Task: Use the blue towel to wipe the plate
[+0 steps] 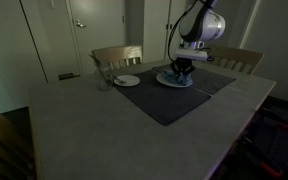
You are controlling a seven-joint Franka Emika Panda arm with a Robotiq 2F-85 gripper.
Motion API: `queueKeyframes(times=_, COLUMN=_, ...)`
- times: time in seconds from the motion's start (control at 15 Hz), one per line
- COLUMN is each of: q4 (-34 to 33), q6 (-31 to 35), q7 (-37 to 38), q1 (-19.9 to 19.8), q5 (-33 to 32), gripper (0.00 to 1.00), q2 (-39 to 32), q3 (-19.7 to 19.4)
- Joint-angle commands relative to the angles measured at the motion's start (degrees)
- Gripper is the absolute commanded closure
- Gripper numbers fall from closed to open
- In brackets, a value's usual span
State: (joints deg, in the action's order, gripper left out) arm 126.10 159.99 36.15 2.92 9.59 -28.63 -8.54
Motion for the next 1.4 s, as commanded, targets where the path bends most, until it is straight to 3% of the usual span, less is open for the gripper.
queueKeyframes(times=0.0, q4=-1.92, q6=-0.6, q7=-4.12, q1=-2.48, q5=3.99, gripper=0.98, q2=-2.82, q3=4.02)
queueKeyframes(times=0.53, q4=-2.51, q6=-2.06, q7=-8.99, q1=-3.48, q5=8.87, gripper=0.98, q2=-2.89, q3=7.81)
queueKeyframes(times=1.33, q4=-9.48, q6=0.14, q7=-5.96, q1=-2.86, q5=11.82, gripper=0.98, q2=-8.71, q3=6.09)
